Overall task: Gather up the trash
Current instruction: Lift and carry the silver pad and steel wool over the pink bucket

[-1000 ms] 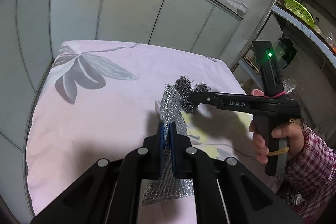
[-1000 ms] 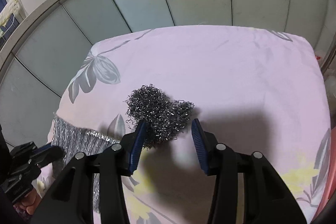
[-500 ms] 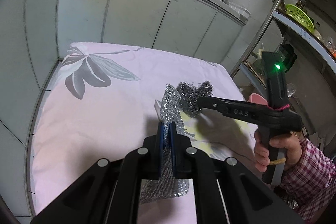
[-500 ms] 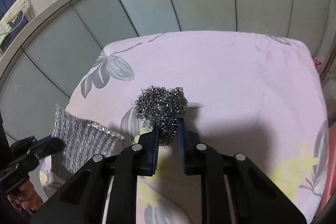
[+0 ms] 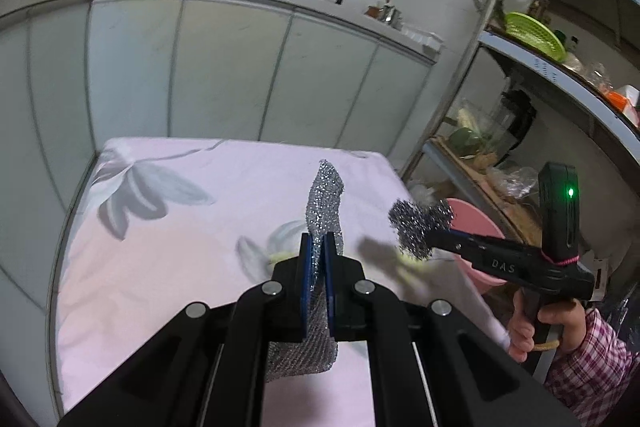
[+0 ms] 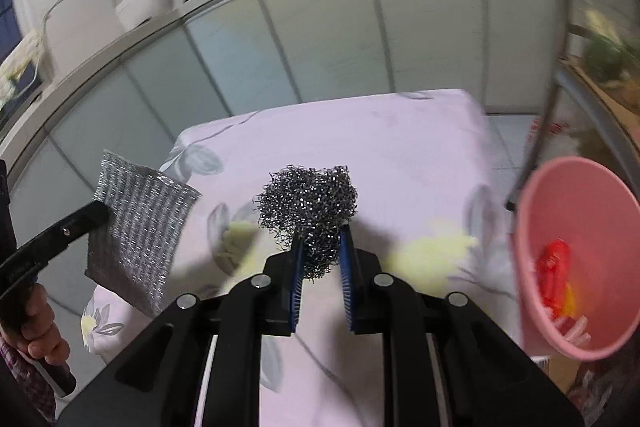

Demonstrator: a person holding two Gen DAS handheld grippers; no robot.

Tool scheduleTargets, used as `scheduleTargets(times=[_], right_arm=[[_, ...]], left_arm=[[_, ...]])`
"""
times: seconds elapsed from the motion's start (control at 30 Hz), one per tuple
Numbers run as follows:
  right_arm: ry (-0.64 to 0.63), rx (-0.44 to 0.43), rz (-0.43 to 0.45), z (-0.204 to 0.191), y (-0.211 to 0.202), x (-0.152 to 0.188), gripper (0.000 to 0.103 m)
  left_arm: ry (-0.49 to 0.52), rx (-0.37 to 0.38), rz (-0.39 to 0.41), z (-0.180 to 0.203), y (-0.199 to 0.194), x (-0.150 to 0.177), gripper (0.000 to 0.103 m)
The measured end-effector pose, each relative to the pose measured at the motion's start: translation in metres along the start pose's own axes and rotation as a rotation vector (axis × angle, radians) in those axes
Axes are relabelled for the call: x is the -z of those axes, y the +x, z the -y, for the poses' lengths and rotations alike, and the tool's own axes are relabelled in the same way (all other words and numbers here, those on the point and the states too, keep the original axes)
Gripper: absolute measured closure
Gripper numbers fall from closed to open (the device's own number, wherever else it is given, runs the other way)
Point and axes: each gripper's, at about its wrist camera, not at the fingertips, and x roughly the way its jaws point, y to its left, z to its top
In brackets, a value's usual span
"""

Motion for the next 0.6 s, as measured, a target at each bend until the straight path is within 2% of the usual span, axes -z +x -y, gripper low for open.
scheduleTargets(times=[0.17,0.6], right_arm=[[0.057,0.067,0.030,0.034,-0.026,0.007,0.086],[0.206,0.236,0.105,0.120,-0.081,0.030,0.086]], left_arm=[[0.023,0.044,0.001,0.033,0.012,-0.009,0.098],[0.182,0.215,-0.043,0.156,0.080,-0.032,0.098]])
